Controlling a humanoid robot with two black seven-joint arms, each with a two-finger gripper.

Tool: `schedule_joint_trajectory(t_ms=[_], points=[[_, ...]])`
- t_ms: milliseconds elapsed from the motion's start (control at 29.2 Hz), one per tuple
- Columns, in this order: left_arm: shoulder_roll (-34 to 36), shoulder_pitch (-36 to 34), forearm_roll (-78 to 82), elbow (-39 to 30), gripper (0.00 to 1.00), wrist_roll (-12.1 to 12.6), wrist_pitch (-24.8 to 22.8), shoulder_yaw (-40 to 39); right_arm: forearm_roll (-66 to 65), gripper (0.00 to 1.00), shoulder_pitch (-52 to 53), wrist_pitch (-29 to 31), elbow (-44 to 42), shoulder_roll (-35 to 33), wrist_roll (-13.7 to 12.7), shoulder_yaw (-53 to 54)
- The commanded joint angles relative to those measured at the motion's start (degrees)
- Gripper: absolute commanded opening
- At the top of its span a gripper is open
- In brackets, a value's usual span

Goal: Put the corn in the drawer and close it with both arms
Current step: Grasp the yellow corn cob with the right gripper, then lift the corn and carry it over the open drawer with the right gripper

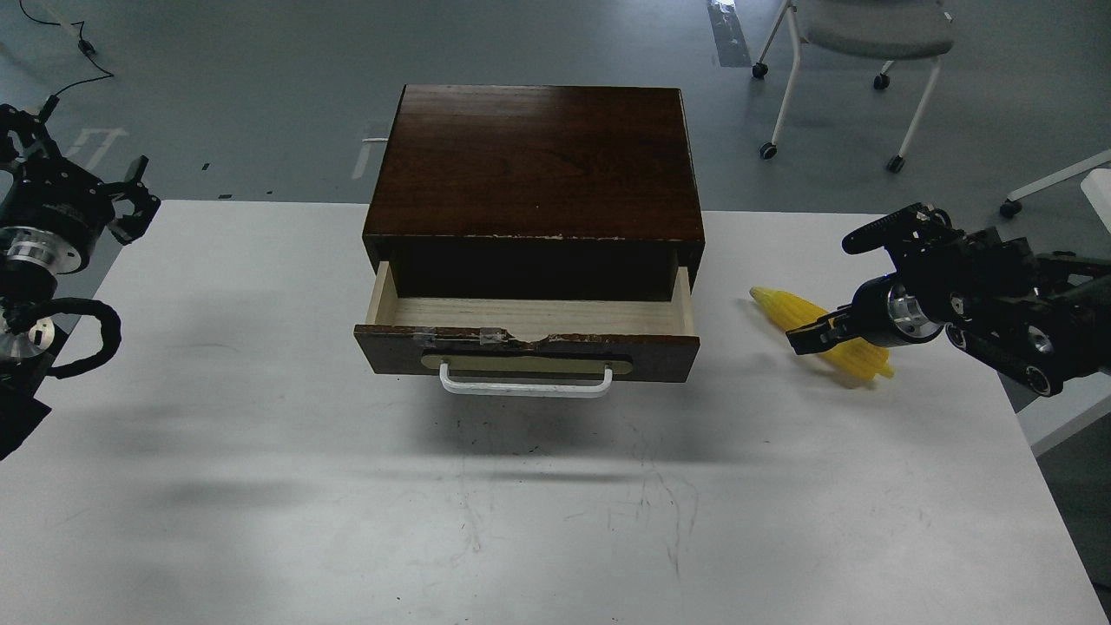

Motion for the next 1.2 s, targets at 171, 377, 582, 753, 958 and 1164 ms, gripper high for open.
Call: schedule_joint_trajectory(t_ms=[171, 377, 582, 753, 958, 1164], points=[[0.2, 0.1, 0.0, 0.0, 0.98, 0.0, 0.0, 0.0, 1.4, 0.13, 4.9, -2.5, 2.3, -1.3, 0.1, -0.2], [0.3, 0.5, 0.1, 0.0, 0.98, 0.0, 0.0, 0.0, 2.0, 0.11, 18.3, -2.6, 16.9, -10.0, 0.0, 3.6], [0.3, 0.4, 0.1, 0.0, 0.98, 0.4, 0.0, 0.0, 1.7, 0.08, 34.3, -3.1, 31.3, -12.0, -0.2, 3.6], [0.2, 0.3, 0.5, -0.1, 0.98, 1.0, 0.0, 0.3, 0.5, 0.08, 41.4, -3.2, 35.2, -5.4, -0.2, 3.6], [0.3, -0.2, 0.5, -0.1, 0.98, 2.4, 0.0, 0.3, -10.1, 0.08, 40.8, -3.2, 34.4, 9.7, 0.0, 2.7], [2.3, 0.2, 0.5, -0.1, 0.98, 2.3, 0.0, 0.3, -18.8, 0.08, 39.7, -3.2, 33.4, 16.4, 0.3, -1.3]])
